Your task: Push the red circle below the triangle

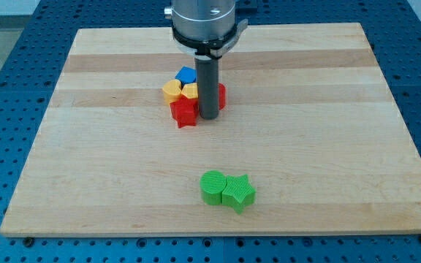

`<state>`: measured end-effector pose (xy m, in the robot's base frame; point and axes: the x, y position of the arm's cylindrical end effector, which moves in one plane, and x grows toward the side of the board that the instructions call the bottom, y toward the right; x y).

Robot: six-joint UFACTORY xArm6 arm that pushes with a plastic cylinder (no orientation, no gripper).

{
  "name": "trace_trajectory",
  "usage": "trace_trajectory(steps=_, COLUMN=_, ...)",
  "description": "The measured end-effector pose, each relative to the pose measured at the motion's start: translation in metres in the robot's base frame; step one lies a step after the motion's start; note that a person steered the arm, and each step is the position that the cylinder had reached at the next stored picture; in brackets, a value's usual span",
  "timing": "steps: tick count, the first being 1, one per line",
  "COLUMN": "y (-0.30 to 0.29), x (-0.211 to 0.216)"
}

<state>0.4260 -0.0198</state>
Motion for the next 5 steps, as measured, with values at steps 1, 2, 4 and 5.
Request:
trace_trajectory(steps=1, y=0.000, x=-0.004)
trace_trajectory(steps=2, y=0.000, x=-0.005)
trace_trajectory(steps=4, y=0.035, x=0.037)
trace_trajectory(steps=5, y=0.077, x=0.067)
